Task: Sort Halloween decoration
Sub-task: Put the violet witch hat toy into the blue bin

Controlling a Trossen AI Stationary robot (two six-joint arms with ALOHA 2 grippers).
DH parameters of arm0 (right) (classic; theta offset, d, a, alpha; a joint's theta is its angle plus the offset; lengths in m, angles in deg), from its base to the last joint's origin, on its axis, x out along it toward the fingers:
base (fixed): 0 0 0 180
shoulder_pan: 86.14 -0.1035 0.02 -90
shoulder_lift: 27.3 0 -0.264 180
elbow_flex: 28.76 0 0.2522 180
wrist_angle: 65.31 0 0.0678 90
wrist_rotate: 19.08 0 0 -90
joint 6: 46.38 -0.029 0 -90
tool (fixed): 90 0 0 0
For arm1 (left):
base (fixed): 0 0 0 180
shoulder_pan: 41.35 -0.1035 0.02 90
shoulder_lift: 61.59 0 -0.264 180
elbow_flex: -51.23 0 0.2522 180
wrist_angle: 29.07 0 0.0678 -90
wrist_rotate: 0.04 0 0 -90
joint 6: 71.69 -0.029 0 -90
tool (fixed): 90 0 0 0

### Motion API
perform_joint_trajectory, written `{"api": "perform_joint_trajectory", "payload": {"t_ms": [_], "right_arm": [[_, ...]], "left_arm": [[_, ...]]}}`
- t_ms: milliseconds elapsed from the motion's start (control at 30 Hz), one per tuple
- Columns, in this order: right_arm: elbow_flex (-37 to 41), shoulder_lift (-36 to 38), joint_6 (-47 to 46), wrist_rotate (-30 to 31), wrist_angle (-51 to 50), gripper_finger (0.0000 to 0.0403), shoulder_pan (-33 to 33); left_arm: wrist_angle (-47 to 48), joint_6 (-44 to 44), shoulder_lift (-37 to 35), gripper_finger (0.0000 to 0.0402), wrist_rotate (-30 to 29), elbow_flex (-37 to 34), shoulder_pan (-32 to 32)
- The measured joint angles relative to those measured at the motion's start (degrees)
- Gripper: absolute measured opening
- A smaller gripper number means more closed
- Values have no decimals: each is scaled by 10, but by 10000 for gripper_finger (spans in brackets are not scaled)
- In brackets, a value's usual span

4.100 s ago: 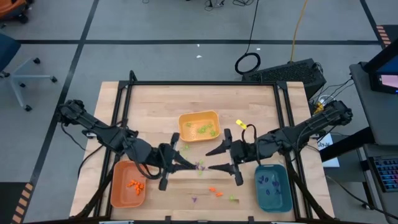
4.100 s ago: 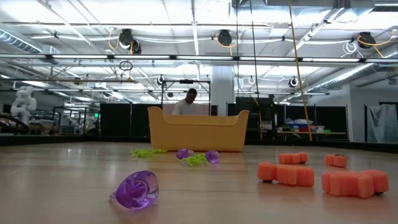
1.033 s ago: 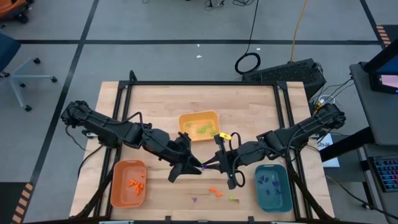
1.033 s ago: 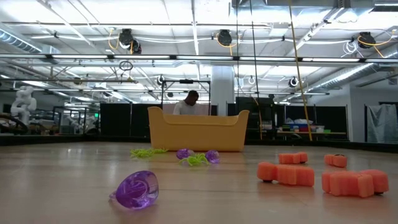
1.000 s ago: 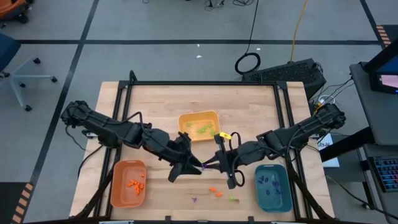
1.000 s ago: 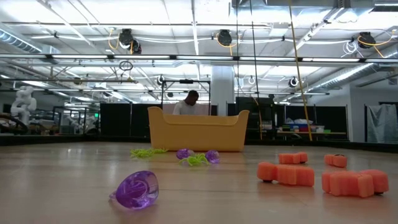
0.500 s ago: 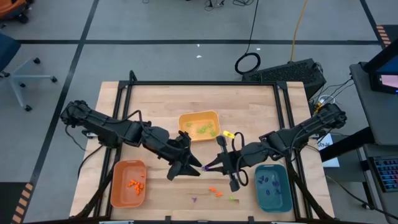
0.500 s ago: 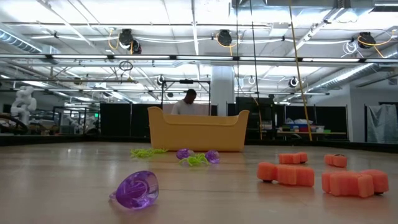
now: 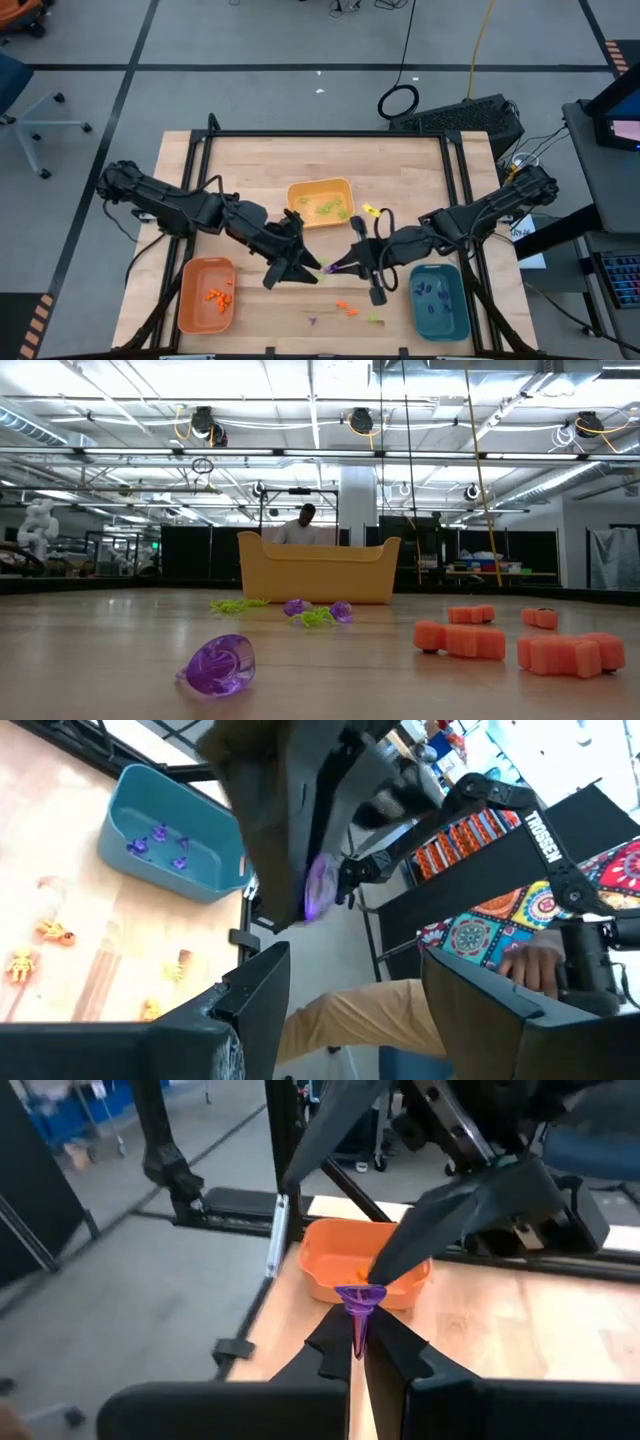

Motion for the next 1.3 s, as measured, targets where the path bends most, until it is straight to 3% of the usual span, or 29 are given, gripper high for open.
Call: {"api": "perform_joint_trajectory", "payload": {"t_ms": [433, 700, 1033, 1300], "right_arm": [[0, 88, -168, 2, -167, 0, -28], [0, 124, -318, 1, -322, 0, -58], [0, 125, -499, -60, -534, 0, -93], [21, 125, -626, -59, -606, 0, -148]], "left_arm": [[0, -31, -14, 228, -19, 0, -1], [2, -58, -14, 228, -138, 0, -3], [-12, -156, -14, 228, -196, 0, -2], [-22, -242, -14, 228, -225, 0, -6]]}}
